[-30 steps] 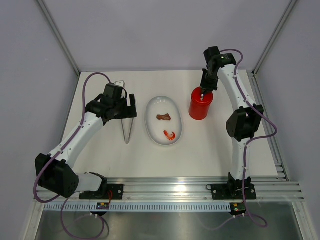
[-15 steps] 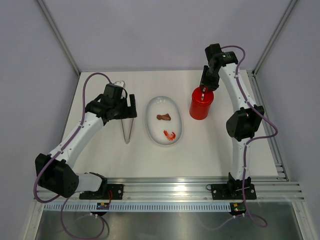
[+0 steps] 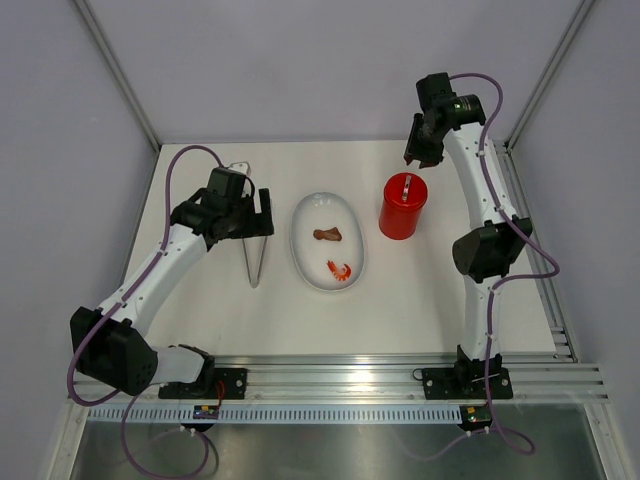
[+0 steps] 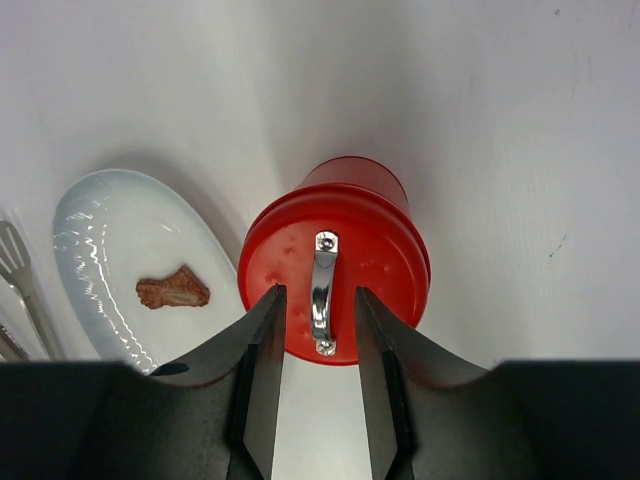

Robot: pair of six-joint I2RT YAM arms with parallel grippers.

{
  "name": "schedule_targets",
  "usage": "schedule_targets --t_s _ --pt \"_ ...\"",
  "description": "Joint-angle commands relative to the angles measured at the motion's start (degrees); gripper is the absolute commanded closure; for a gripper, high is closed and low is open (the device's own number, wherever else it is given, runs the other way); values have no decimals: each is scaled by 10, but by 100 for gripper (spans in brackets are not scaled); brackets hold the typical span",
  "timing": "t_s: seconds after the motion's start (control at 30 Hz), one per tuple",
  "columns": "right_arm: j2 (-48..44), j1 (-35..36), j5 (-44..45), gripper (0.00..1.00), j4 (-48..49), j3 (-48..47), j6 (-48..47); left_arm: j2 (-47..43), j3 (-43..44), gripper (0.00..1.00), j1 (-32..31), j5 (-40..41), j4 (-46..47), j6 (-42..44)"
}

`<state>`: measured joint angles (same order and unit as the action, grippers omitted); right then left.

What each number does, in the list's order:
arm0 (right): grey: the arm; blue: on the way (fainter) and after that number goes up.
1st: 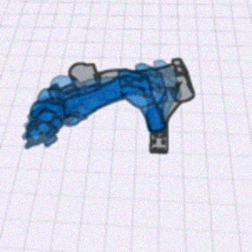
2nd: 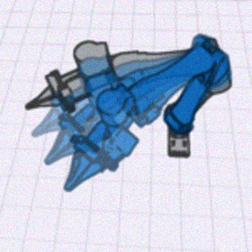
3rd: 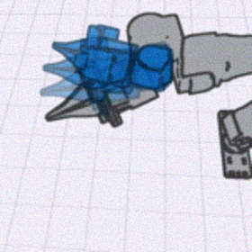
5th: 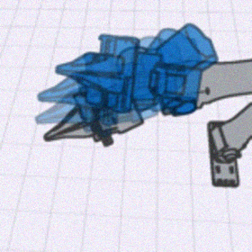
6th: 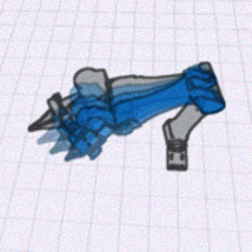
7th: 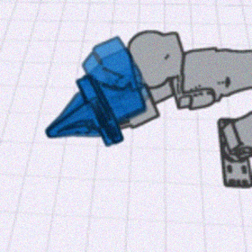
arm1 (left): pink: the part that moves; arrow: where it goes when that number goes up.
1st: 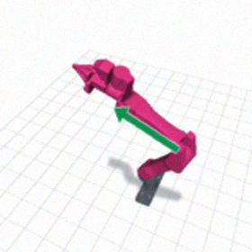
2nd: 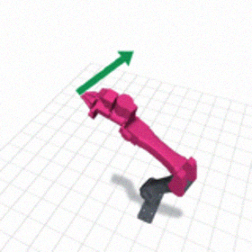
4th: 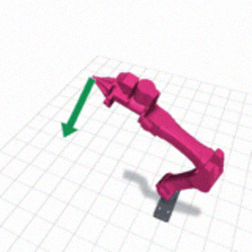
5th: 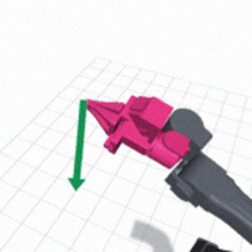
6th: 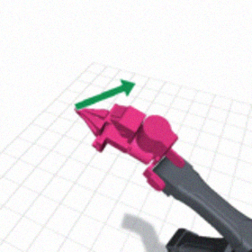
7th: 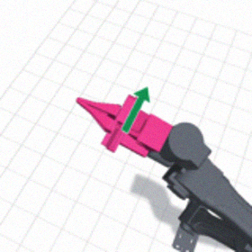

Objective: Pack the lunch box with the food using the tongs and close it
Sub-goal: Close the box lid on the packing box.

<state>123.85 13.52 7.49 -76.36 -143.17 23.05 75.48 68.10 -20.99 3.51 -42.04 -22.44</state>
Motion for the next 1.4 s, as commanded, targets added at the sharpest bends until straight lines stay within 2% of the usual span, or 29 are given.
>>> schedule_targets --t_s 0.0,0.2,0.33,0.53,0.7,0.8,0.9,1.0,1.1,1.37 --pt "13 4 21 60 13 30 -10 -2 13 14 3 -5 5 6" --pt "61 4 19 61 15 75 -6 -2 9 14 3 -4 3 6" --pt "35 5 5 61 31 92 -4 -3 6 14 3 -5 4 7" --pt "-17 5 1 61 20 9 -5 -1 5 14 2 -6 6 6" --pt "-29 5 -2 59 23 -7 -9 1 8 13 3 -9 6 6" --pt "-20 5 -4 59 28 25 -8 1 7 14 3 -8 6 7" --pt "-18 5 -14 59 64 128 -5 -2 4 14 3 -7 6 6" --pt "-4 5 -21 59 83 178 -3 -5 -1 14 2 -8 6 6" --pt "12 10 -5 60 58 164 -5 -7 -3 14 3 -9 6 6" --pt "-55 24 24 59 53 61 -1 -5 -2 13 3 -10 7 4"
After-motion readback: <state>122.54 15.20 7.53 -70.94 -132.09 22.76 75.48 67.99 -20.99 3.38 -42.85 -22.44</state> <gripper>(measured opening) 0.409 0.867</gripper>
